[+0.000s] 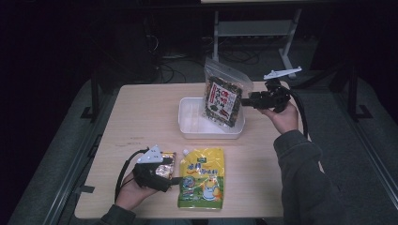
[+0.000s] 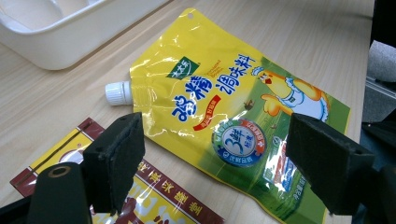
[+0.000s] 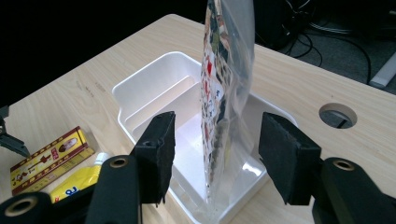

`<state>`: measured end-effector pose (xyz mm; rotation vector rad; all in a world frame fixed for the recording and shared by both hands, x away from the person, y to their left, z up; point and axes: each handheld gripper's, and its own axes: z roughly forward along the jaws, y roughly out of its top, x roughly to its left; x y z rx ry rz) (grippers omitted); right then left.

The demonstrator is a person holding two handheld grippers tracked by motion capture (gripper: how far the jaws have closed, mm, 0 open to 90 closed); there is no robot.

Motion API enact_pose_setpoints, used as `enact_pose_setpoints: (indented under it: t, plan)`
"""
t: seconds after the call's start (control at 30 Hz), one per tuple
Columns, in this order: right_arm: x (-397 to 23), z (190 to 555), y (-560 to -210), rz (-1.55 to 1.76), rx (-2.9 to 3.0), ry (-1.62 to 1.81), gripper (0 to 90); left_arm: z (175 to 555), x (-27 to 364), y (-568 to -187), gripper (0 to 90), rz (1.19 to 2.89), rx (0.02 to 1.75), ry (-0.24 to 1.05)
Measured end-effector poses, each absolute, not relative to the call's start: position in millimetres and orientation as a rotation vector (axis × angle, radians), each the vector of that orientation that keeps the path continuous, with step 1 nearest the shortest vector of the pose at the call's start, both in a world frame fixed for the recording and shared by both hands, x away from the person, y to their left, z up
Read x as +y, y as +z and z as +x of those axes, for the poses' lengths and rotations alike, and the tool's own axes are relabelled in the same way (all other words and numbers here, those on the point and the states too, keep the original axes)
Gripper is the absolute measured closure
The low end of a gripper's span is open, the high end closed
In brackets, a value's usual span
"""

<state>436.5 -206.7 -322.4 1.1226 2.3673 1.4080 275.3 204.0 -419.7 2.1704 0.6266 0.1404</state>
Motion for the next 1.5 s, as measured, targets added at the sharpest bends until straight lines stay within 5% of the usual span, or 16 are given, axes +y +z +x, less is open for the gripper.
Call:
enact_pose_setpoints:
  t: [1.5]
  plan:
    - [-210.1, 388.3, -340.4, 1.132, 2.453, 1.414, 39.4, 277.9, 204.1, -420.6, 19.2, 2.181, 0.629, 0.154]
